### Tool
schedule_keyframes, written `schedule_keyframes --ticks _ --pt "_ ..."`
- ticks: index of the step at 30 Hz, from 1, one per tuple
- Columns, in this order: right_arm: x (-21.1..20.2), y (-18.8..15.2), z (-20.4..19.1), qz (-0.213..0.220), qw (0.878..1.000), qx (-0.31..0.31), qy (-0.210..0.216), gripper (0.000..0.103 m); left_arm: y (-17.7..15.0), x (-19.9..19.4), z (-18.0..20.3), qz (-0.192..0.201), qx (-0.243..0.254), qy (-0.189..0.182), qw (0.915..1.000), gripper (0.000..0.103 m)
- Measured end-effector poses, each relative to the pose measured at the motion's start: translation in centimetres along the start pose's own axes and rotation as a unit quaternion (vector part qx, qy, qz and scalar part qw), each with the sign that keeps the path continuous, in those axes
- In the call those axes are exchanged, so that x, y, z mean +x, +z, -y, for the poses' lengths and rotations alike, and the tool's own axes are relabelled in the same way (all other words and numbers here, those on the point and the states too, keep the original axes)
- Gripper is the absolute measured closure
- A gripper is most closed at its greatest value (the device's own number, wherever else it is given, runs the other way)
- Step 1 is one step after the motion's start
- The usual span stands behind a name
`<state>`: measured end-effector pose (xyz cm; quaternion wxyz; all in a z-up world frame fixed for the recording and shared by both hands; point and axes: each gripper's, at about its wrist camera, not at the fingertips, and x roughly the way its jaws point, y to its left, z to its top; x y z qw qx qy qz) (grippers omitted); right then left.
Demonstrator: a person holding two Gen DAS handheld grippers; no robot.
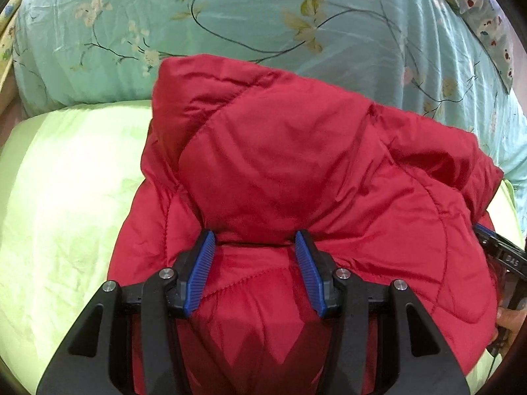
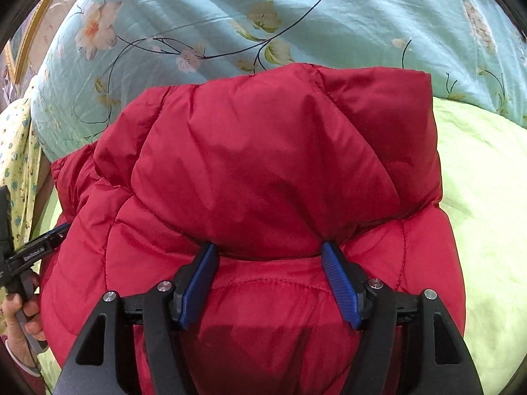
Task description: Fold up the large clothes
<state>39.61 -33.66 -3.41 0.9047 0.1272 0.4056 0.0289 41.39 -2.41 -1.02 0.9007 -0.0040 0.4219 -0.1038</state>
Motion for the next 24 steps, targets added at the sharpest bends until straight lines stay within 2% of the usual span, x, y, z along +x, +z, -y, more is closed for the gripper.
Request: schedule_keyframes --ticks 2,3,9,16,24 --pt "0.1 0.0 0.0 0.002 1.000 -0.001 0.001 0.034 -0.4 -1.5 -0.5 0.011 -0.008 -0.013 0.9998 0.053" --pt "-0.6 -1.1 -0.1 0.003 1.000 -0.001 0.002 0.034 -0.5 -1.7 -0.7 0.014 -0.007 -0.015 0.9998 0.053" --pt "-0.8 -1.1 -0.3 0.005 1.000 0.004 0.003 0.034 -0.6 0.7 -1.3 0.005 -0.005 -0.008 0.9999 0.052" --pt "-6.1 -2.9 0.6 0.024 0.998 0.044 0.036 0.034 -0.6 1.5 -1.9 0.005 0.003 0.001 1.0000 0.052" --pt "-10.4 -6.2 2.1 0.023 0.997 0.061 0.046 0.034 -0.8 1.8 -1.1 -0.006 -0.002 0.010 0.9999 0.052"
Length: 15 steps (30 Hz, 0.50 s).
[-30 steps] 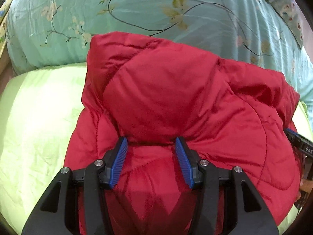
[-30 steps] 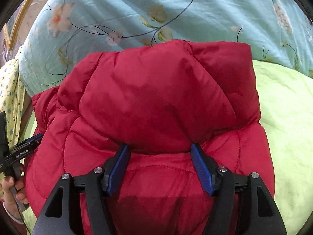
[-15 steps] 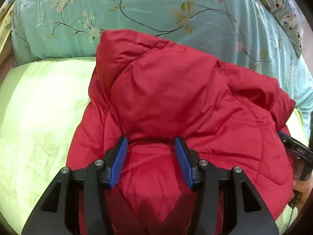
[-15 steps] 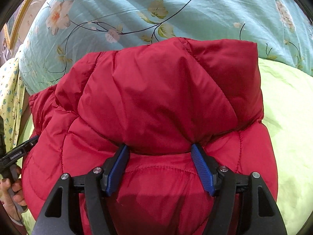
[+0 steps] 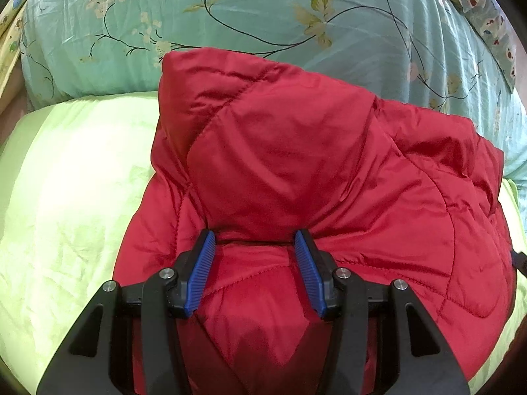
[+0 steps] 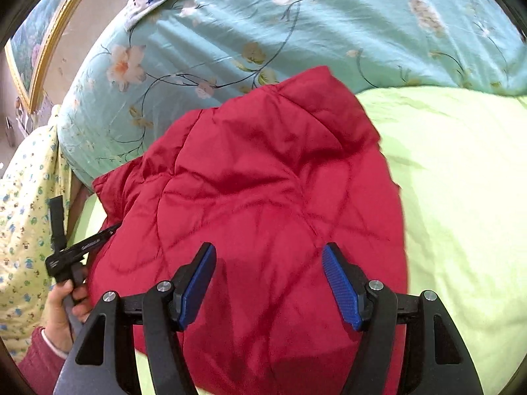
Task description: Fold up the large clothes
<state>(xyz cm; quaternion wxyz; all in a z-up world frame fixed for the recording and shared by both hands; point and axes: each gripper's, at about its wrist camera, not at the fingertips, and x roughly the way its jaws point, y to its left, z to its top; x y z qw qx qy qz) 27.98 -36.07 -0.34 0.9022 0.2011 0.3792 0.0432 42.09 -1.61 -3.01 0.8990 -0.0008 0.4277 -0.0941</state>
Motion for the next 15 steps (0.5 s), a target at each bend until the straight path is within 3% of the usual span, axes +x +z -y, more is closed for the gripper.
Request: schedule_keyframes --ticks 7,15 --pt "-1.8 0.4 1.1 0.011 1.000 0.002 -0.018 0.034 0.9 -2.4 -0.5 -0.001 0.004 -0.016 0.9999 0.052" --pt "-2.7 0.1 3.3 0.008 0.999 0.025 -0.023 0.034 -0.4 -6.4 -3.5 0.030 -0.024 -0.038 0.9985 0.034"
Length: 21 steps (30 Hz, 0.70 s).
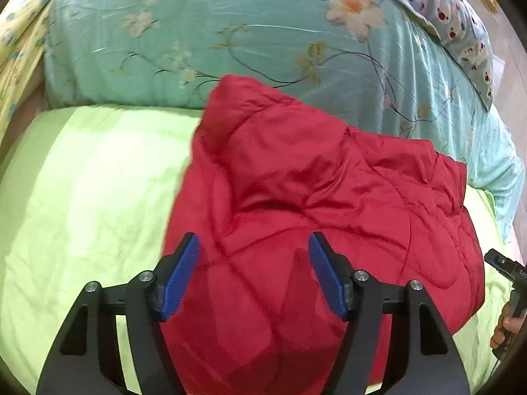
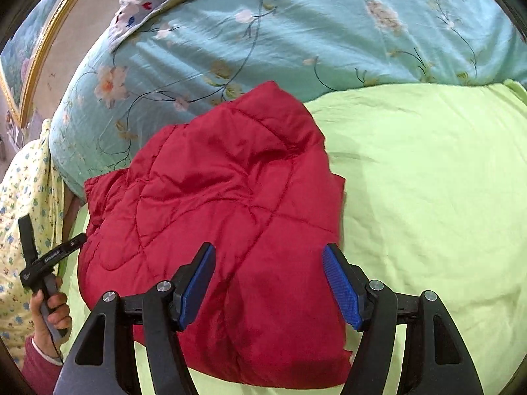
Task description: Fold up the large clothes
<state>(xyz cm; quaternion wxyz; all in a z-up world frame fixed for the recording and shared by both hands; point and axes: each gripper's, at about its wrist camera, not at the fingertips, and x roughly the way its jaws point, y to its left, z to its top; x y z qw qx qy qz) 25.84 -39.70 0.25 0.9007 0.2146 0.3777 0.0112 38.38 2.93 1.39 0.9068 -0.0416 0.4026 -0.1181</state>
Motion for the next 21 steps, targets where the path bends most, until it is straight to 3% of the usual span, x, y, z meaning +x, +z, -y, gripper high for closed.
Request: schedule_keyframes --ticks 7,9,11,21 --pt "-0.2 -0.4 0.8 -0.013 1.000 0.006 -0.003 0.032 -1.5 -0.7 -3.3 -0.017 -0.046 -0.016 0.9987 0.029" --pt "-0.1 -0.4 0.8 -0.016 1.000 0.006 -0.001 0.028 -1.8 -0.8 -4.0 -0.022 -0.058 -0.023 0.9978 0.029" --pt "0.0 -0.3 0.9 -0.017 1.000 0.005 0.003 0.026 -1.9 -0.6 -4.7 -0.026 -0.073 -0.035 0.9964 0.023" --pt "2.6 0.2 2.5 -0.046 0.998 0.031 0.026 0.022 -2.2 1.1 -6.7 -0.038 -0.107 -0.094 0.9890 0.021"
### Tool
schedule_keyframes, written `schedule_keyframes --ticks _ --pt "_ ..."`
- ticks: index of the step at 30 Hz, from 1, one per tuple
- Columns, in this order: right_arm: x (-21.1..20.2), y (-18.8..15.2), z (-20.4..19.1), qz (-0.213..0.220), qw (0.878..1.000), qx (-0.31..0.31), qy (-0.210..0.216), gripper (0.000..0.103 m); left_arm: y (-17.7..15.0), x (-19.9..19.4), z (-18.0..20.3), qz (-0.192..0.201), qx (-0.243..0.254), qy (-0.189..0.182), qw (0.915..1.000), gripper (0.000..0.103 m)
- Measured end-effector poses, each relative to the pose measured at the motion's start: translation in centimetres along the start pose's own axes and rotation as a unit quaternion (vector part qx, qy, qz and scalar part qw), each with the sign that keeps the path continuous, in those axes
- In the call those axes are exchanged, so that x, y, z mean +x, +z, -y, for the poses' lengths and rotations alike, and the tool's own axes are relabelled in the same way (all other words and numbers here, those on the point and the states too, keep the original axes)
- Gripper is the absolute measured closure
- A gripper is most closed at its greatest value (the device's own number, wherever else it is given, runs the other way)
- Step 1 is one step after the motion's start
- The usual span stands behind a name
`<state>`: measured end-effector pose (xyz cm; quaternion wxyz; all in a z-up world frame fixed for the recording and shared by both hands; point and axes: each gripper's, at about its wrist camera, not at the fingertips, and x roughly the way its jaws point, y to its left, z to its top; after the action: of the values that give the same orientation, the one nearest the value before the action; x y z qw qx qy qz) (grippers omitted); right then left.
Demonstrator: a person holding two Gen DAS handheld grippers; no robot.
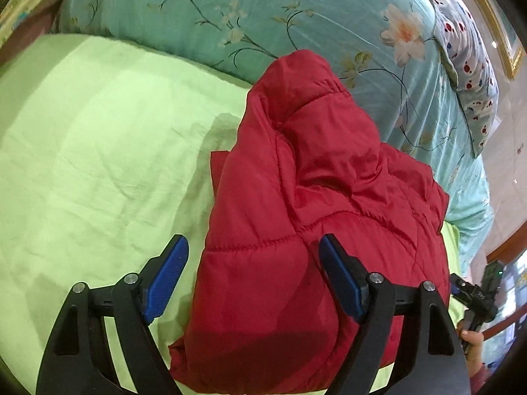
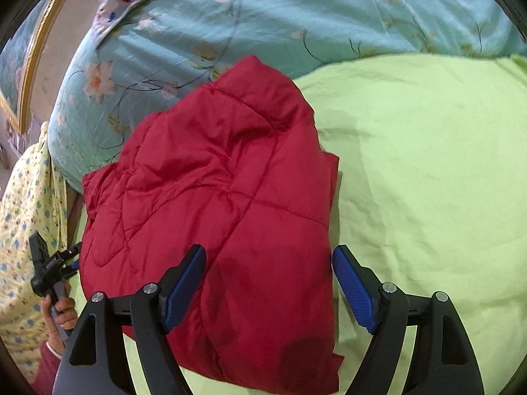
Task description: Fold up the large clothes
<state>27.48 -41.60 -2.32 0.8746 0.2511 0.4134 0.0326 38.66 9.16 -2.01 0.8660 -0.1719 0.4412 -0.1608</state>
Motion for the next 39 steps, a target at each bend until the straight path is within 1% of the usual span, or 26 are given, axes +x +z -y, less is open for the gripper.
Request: schedule_keyframes --ticks 4,7,9,11,13,15,16,17,18,19,20,23,27,30,33,39 --pt "1.4 0.7 1.5 -0.012 0.999 0.036 0.023 0.021 0.6 1.1 -0.2 -0.013 -0.016 -0.026 0.9995 0.020" --pt "2.6 1.3 2.3 -0.021 0.997 0.057 0.046 0.018 1.0 2.3 -0.2 -0.030 -0.026 -0.051 0.9979 0.019" --pt "3.6 1.6 2.4 -0.035 0.996 0.063 0.057 0.013 1.1 3.2 0.0 -0.041 -0.027 -0.061 0.9969 0.016" --pt "4.6 1.6 2.3 -0.049 0.994 0.066 0.070 0.012 1.0 4.0 0.2 -0.052 -0.027 -0.071 0.9957 0.015" --pt "5.4 1.4 1.8 -0.061 0.993 0.061 0.082 0.012 1.0 4.5 0.5 -0.057 -0.027 -0.079 0.9949 0.015" --pt "5.5 1.2 1.2 -0.058 0.994 0.051 0.080 0.014 0.9 4.5 0.8 -0.054 -0.020 -0.083 0.9949 0.015" --pt "5.5 1.2 1.0 -0.056 0.994 0.048 0.079 0.014 0.8 4.5 0.9 -0.054 -0.014 -0.085 0.9949 0.017" --pt "5.5 1.1 0.9 -0.056 0.994 0.048 0.079 0.017 0.7 4.4 1.0 -0.054 -0.010 -0.089 0.9945 0.024" --pt "5.3 1.0 0.8 -0.054 0.994 0.049 0.082 0.023 0.6 4.2 1.1 -0.054 -0.008 -0.096 0.9939 0.027" --pt "5.2 0.9 0.8 -0.053 0.994 0.049 0.083 0.026 0.6 4.0 1.2 -0.054 -0.005 -0.101 0.9934 0.033" --pt "5.0 0.8 0.7 -0.052 0.994 0.048 0.082 0.031 0.5 3.6 1.2 -0.053 -0.002 -0.105 0.9931 0.038" --pt "4.4 0.5 0.3 -0.051 0.994 0.046 0.083 0.042 0.3 2.7 1.5 -0.050 0.006 -0.108 0.9929 0.045" --pt "3.1 0.4 -0.8 -0.050 0.995 0.041 0.082 0.057 0.0 1.1 1.7 -0.043 0.011 -0.111 0.9928 0.052" --pt "1.6 -0.3 -1.7 -0.051 0.994 0.035 0.087 0.062 -0.3 -0.5 2.1 -0.037 0.014 -0.118 0.9922 0.055" --pt "0.0 -1.3 -2.3 -0.055 0.994 0.027 0.095 0.064 -1.1 -2.4 2.4 -0.033 0.019 -0.126 0.9914 0.056" --pt "-3.4 -5.6 -3.1 -0.069 0.991 0.015 0.112 0.065 -4.7 -7.4 2.3 -0.033 0.026 -0.137 0.9896 0.057"
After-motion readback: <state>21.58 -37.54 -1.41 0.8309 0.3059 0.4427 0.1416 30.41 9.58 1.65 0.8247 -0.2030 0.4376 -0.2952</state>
